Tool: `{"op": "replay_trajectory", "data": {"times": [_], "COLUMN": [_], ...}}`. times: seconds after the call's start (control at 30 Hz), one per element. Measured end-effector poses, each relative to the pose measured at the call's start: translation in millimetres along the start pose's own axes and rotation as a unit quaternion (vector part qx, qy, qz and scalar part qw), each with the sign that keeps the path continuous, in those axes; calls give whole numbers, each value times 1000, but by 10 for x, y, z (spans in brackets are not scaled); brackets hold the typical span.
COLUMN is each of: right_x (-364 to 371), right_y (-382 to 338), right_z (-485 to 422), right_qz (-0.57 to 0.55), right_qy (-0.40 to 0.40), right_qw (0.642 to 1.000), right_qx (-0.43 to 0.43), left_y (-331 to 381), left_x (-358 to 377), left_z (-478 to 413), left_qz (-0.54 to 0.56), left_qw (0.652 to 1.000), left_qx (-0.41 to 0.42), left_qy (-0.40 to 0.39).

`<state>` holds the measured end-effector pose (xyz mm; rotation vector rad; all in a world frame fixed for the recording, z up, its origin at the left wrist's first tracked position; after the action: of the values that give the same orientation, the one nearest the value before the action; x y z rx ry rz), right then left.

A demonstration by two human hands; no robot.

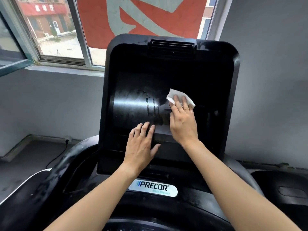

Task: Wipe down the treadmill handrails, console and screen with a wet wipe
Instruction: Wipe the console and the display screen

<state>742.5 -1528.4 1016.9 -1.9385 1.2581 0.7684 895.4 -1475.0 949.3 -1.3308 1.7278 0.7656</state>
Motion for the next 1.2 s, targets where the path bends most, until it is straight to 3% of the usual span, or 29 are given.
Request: {"op": "replay_trajectory", "data": {"times": [0.2,0.27,0.43,0.6,0.7,0.83,0.97,1.2], "right_x": [425,339,171,533,516,415,520,736], "right_y": [-376,-316,-265,-737,-875,-970,-1106,-1138], "right_z": [394,260,-36,282,15,-624,-627,46], "right_qz": [56,62,8,75,107,81,50,120], "right_qy": [-83,-66,-29,-127,-134,-119,-112,-186], "right_qw": [981,983,999,976,963,982,990,956], "right_qx": [-167,-158,-16,-163,-209,-120,-74,-190], "left_y": [-196,-264,-332,-378,-439,-487,-510,-511], "left_x": [41,51,63,57,58,119,168,156], "left_z": [180,229,270,258,258,253,241,249], "left_qz": [-14,-16,-19,-15,-7,12,30,45], "left_qw": [997,996,996,997,997,998,997,997], "left_qx": [-67,-73,-71,-62,-52,-42,-36,-34], "left_qy": [-27,-37,-53,-53,-50,-54,-54,-52]}}
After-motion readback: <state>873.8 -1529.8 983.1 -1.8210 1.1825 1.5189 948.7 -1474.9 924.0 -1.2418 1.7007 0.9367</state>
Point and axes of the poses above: each hand's wrist, its own z-axis away from the middle knuckle, its own x-axis out of the palm, y = z × x, the point moved 8 cm from there along -z, towards the middle knuckle, and after that the axes turned 2 degrees about x, right-handed, at the moved point
